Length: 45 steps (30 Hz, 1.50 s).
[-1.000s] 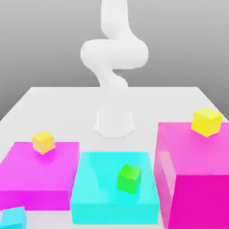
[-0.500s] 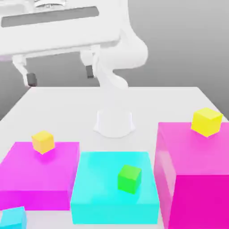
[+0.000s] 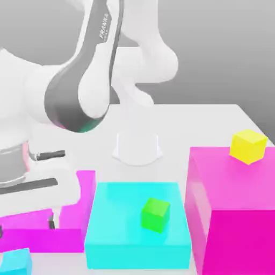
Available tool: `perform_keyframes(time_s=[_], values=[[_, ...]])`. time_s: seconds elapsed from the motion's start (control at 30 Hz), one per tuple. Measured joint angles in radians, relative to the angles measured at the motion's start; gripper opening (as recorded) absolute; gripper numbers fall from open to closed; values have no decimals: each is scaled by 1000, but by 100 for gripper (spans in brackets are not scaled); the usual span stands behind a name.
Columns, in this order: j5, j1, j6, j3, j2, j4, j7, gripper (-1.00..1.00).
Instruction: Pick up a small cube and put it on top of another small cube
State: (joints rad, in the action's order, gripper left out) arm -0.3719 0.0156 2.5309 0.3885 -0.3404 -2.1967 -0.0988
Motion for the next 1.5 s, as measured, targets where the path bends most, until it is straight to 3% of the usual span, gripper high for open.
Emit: perform_keyframes(time_s=[0.1,0.23,0.27,0.47,0.63,1.0,1.1,1.17,1.27,1.5], values=[[30,24,37,17,-81,4,-40,0],[-32,84,136,-47,-225,37,-102,0],[-44,95,152,-60,-248,43,-111,-100],[-51,101,158,-67,-259,46,-116,-100],[33,39,54,2,-116,8,-59,-100],[79,-196,-214,-213,212,-82,-76,-100],[114,-276,-279,-265,313,-110,-68,-100],[136,-214,-316,-310,375,-128,-62,-100],[178,-332,-378,-397,482,-156,-51,-100],[282,-445,-483,-557,722,-234,-22,-100]])
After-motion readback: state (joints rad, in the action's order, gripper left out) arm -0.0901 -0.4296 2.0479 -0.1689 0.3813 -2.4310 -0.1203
